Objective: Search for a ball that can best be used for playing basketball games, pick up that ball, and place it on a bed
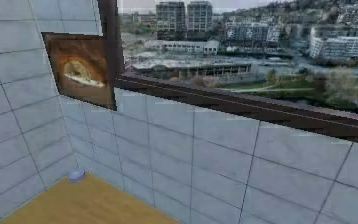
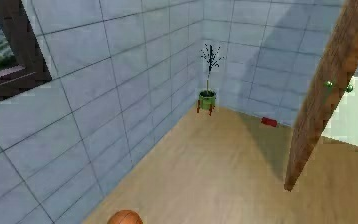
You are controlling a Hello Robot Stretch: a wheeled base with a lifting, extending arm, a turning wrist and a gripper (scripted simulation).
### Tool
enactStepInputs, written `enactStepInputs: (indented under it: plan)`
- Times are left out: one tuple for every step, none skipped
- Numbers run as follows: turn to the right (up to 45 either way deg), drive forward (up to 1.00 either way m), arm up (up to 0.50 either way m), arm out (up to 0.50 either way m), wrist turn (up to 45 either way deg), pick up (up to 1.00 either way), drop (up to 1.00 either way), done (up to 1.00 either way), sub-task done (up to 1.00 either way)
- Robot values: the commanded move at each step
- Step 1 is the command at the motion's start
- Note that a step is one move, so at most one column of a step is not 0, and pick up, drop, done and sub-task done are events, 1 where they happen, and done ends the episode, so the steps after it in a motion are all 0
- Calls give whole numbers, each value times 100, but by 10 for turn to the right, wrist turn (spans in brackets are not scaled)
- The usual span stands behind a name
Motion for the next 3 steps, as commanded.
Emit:
enactStepInputs:
  plan:
    - [-210, 0, 0, 0, 0, 0, 0, 0, 0]
    - [0, 0, 20, 0, 0, 0, 0, 0, 0]
    - [0, 0, 0, 26, 0, 0, 0, 0, 0]
